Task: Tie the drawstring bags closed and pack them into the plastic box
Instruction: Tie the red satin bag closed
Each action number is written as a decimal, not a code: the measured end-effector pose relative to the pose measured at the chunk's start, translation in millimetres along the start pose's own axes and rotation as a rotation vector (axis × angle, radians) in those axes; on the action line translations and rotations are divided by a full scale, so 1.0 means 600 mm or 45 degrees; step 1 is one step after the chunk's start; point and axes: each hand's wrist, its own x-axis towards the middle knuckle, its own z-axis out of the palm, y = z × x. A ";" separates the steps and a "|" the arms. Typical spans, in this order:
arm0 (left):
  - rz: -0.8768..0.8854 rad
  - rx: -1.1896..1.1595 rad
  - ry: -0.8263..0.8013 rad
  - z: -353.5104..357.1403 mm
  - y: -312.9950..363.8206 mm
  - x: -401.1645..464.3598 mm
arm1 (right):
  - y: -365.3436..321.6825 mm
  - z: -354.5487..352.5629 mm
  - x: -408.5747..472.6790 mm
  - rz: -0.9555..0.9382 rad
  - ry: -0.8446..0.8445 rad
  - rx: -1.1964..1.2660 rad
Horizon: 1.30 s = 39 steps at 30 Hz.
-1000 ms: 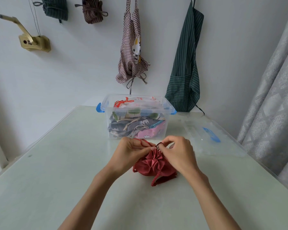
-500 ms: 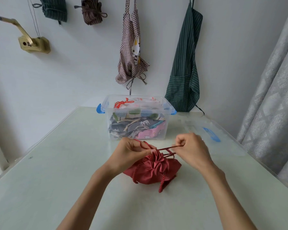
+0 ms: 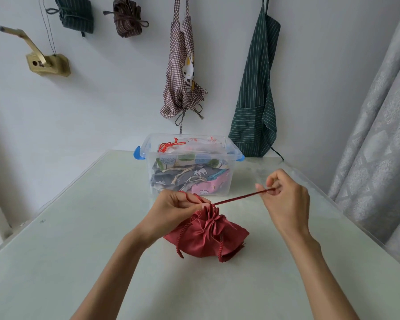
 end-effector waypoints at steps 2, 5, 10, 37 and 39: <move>0.000 0.010 0.005 0.000 -0.004 0.000 | 0.013 -0.002 0.003 0.116 -0.268 -0.128; 0.012 0.030 0.014 -0.004 -0.007 0.000 | 0.023 -0.022 0.014 0.471 -0.904 -0.427; 0.038 0.099 -0.015 -0.002 -0.010 0.001 | -0.017 -0.039 0.020 0.140 -0.711 -0.045; -0.385 0.074 0.332 0.013 -0.037 -0.009 | -0.003 0.030 -0.020 0.167 -0.855 0.072; -0.442 0.107 0.330 0.017 -0.039 -0.008 | 0.003 0.036 -0.022 0.248 -0.863 0.030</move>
